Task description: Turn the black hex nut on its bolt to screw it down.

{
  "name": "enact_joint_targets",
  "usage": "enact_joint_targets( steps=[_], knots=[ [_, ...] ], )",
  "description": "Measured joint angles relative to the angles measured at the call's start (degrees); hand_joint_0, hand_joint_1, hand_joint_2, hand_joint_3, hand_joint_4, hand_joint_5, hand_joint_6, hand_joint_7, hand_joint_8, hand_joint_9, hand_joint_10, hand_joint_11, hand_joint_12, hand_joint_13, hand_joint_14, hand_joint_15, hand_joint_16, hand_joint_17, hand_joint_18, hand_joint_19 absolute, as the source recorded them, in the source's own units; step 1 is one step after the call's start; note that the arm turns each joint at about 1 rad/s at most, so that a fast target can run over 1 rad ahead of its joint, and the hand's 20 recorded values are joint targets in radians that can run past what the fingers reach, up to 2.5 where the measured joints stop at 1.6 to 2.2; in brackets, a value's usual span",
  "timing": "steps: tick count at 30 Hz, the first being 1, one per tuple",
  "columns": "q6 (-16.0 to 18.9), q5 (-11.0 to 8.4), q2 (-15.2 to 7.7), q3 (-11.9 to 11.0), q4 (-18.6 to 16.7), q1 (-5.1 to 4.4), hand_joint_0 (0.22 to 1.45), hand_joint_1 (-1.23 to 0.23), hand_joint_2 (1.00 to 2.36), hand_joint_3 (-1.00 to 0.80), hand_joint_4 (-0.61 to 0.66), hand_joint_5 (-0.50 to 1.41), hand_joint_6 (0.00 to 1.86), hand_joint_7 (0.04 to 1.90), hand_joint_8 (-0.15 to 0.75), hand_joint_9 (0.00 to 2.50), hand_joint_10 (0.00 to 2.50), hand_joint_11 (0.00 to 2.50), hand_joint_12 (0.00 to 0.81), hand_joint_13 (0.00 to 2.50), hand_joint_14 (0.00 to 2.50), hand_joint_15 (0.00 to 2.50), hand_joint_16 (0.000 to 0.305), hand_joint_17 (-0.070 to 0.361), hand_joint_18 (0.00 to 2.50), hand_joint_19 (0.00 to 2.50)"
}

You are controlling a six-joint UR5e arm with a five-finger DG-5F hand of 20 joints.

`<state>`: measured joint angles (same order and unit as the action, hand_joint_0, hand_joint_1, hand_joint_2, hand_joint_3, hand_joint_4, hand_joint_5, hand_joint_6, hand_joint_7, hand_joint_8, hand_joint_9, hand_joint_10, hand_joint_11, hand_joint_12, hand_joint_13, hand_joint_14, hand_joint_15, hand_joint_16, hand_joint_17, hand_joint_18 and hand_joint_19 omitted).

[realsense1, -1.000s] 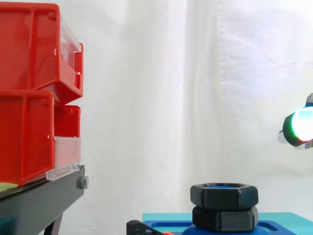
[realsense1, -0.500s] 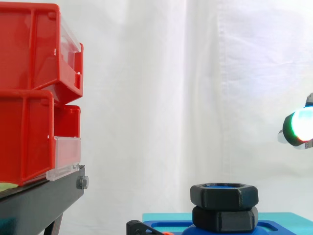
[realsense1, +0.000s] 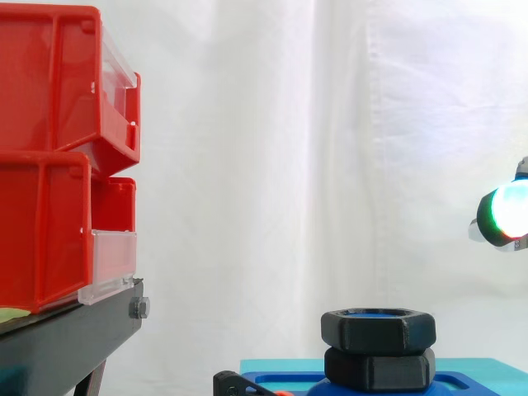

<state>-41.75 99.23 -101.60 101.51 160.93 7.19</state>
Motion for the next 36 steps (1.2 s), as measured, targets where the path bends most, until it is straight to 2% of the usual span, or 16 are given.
enact_joint_targets(
  steps=[36],
  knots=[
    [0.0, -0.01, 0.0, 0.0, 0.0, 0.0, 0.43, -0.39, 1.0, -0.5, 0.06, -0.29, 0.5, 0.61, 0.2, 0.19, 0.0, 0.0, 0.32, 0.0, 0.0, 0.0, 0.048, 0.108, 0.0, 0.12]
  ],
)
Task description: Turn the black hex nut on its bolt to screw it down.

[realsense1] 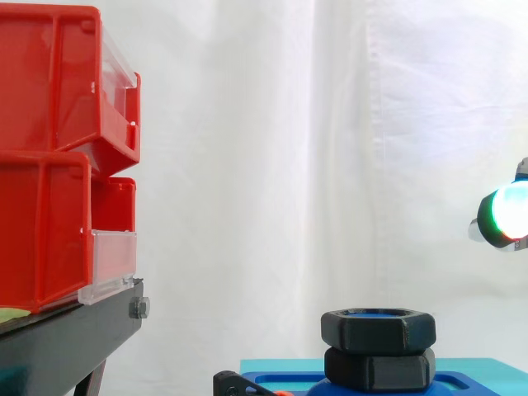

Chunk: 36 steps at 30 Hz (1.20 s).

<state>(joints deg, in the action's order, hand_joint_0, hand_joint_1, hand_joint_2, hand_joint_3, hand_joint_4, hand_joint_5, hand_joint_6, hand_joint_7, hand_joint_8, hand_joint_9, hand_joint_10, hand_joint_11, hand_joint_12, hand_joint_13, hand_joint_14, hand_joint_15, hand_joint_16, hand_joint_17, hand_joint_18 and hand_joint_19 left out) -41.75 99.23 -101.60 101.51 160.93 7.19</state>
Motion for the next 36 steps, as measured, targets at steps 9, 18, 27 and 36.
enact_joint_targets(
  steps=[9, 18, 27, 36],
  knots=[
    [0.0, 0.02, 0.0, 0.0, 0.0, -0.01, 0.43, -0.4, 1.0, -0.5, 0.06, -0.29, 0.5, 0.61, 0.197, 0.2, 0.0, 0.0, 0.319, 0.0, 0.0, 0.0, 0.048, 0.109, 0.0, 0.11],
    [0.0, 0.0, 0.0, 0.0, 0.0, 0.0, 0.43, -0.4, 1.0, -0.5, 0.06, -0.29, 0.5, 0.61, 0.208, 0.17, 0.0, 0.0, 0.317, 0.0, 0.0, 0.0, 0.048, 0.109, 0.0, 0.11],
    [0.0, 0.0, -0.01, 0.0, 0.0, 0.0, 0.43, -0.4, 1.0, -0.5, 0.06, -0.29, 0.5, 0.61, 0.202, 0.19, 0.0, 0.0, 0.316, 0.0, 0.0, 0.0, 0.048, 0.109, 0.0, 0.12],
    [0.0, 0.0, 0.0, 0.0, 0.0, -0.01, 0.43, -0.41, 1.0, -0.5, 0.06, -0.29, 0.5, 0.61, 0.205, 0.16, 0.0, 0.0, 0.313, 0.0, 0.0, 0.0, 0.048, 0.108, 0.0, 0.12]
  ],
)
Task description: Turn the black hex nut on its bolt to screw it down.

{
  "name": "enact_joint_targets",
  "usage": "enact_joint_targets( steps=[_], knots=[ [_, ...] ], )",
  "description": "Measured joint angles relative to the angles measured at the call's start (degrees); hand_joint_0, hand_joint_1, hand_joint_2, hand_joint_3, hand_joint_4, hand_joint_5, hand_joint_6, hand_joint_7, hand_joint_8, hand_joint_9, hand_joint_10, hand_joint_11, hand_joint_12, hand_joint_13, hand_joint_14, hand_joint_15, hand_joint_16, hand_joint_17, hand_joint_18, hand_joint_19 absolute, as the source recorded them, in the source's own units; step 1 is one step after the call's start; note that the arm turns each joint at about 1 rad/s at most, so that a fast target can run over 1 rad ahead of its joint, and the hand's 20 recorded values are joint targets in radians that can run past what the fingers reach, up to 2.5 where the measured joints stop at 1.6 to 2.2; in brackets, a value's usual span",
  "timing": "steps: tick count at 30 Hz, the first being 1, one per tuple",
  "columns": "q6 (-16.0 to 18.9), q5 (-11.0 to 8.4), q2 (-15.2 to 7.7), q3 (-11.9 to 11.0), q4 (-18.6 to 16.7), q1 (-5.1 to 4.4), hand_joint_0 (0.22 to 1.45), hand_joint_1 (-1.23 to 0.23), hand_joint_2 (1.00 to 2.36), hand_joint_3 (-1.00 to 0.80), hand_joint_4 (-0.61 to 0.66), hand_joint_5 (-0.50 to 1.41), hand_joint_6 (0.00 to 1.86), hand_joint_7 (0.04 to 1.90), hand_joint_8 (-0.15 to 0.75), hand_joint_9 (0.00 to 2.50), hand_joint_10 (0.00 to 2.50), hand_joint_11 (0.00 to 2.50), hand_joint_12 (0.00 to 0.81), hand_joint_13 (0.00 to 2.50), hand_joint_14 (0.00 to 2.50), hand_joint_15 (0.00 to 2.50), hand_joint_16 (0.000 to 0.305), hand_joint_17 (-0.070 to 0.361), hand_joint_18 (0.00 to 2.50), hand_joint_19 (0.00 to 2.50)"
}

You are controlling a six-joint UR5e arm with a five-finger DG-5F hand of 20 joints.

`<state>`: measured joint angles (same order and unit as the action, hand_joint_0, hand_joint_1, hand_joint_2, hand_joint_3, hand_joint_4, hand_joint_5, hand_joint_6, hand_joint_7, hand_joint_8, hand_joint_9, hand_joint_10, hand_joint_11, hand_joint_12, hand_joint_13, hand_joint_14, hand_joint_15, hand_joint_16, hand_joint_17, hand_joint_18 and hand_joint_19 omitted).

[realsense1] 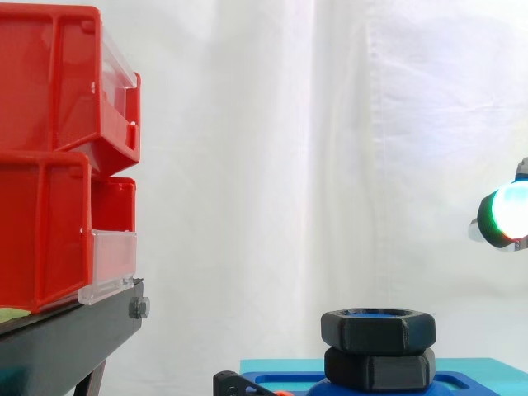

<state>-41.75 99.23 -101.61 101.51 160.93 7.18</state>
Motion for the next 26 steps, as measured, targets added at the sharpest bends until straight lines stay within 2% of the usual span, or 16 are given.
enact_joint_targets(
  steps=[26],
  knots=[
    [0.0, 0.0, 0.0, 0.0, 0.0, -0.02, 0.43, -0.41, 1.0, -0.5, 0.05, -0.3, 0.5, 0.61, 0.204, 0.17, 0.0, 0.0, 0.314, 0.0, 0.0, 0.0, 0.047, 0.106, 0.02, 0.13]
  ],
)
